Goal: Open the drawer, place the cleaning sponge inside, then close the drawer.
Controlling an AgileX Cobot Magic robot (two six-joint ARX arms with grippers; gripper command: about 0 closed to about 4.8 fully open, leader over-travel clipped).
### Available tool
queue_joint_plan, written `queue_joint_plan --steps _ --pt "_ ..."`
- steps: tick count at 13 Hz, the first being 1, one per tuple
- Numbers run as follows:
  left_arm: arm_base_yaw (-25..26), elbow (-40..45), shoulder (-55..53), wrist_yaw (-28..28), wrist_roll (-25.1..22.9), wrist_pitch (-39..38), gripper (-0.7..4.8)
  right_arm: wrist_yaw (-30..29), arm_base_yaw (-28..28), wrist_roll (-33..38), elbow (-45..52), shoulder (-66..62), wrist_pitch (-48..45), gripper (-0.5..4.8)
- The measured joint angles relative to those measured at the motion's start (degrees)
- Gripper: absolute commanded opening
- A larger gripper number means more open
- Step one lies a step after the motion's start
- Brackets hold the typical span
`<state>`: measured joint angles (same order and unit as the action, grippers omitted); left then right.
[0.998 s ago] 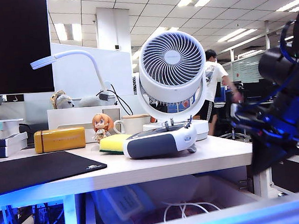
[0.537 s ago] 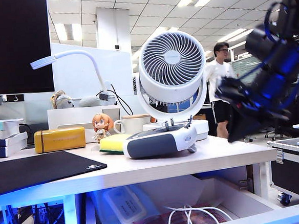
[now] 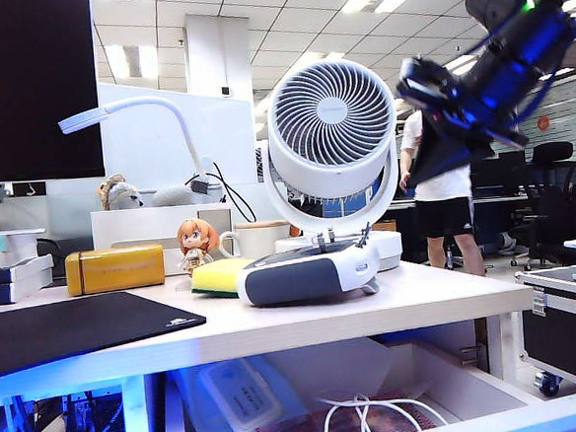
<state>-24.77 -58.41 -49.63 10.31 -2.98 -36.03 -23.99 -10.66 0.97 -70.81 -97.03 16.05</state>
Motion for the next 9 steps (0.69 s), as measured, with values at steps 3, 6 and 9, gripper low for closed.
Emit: queue_joint_plan --steps 3,6,9 --pt "-0.02 0.00 -0.02 0.00 0.00 0.02 -0.05 -1.57 -4.50 -2.05 -9.57 0.00 2.27 -0.05" --pt "-0.02 0.00 -0.02 0.00 0.00 0.61 -0.05 -0.07 -12.02 -11.78 -12.26 0.02 1.95 3.41" --pt "-0.02 0.00 -0.02 0.00 0.00 0.92 -0.05 -0.09 -16.46 -20.57 -12.26 -0.61 1.57 4.53"
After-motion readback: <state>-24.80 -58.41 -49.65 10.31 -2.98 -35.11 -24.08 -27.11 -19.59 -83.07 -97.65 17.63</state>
